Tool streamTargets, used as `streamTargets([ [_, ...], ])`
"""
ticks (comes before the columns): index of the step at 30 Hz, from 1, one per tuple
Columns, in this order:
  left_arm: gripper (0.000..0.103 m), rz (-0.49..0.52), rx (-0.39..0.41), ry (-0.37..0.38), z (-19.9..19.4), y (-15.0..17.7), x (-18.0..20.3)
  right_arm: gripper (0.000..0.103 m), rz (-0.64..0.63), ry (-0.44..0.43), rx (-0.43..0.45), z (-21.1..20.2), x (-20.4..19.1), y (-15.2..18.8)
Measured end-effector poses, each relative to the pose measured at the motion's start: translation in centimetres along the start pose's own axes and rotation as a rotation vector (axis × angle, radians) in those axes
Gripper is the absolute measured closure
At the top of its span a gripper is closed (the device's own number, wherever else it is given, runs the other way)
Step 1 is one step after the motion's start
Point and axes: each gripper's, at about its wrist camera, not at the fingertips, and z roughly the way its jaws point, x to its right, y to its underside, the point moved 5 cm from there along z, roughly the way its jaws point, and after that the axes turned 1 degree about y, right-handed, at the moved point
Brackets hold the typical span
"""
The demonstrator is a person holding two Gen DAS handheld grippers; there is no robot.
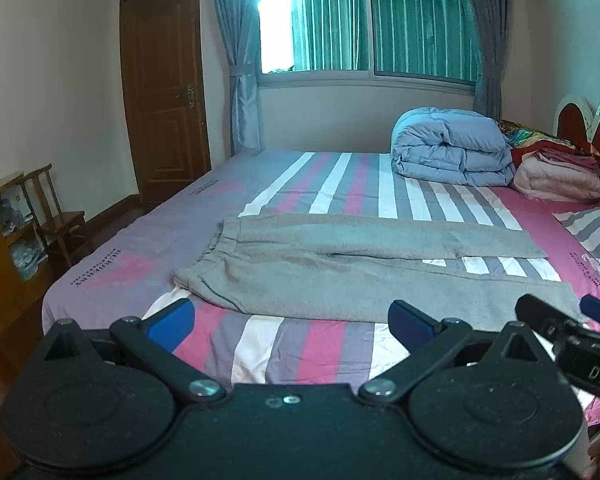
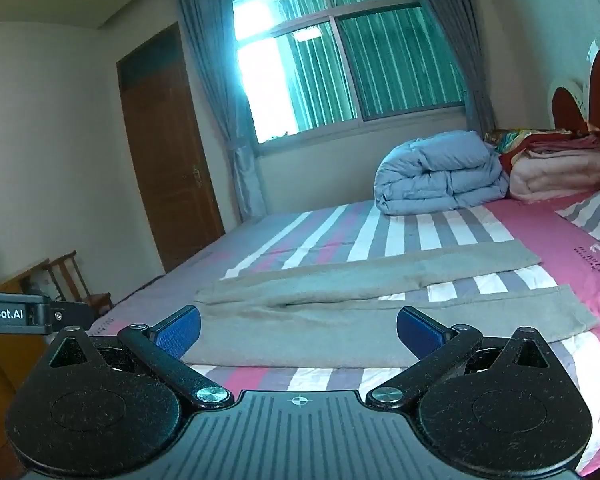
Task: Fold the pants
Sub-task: 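Move both grippers toward the grey sweatpants lying on the bed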
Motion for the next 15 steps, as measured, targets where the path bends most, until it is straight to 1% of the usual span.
streamTargets([
  [3,0.006,-0.008,-0.01,-0.009,0.3,0.0,-0.2,0.0,-0.012,0.017,0.018,-0.6,-0.5,-1.5],
  [12,0.006,-0.026,-0.018,-0.03,0.1,0.1,-0.6,0.0,0.003,0.027,0.02,-2.3,-1.7,-1.8],
  [15,0.006,-0.026,-0.026,-0.033,0.3,0.0,-0.5,0.0,-0.014,0.041,0.025,-2.6,-2.2,-1.8],
])
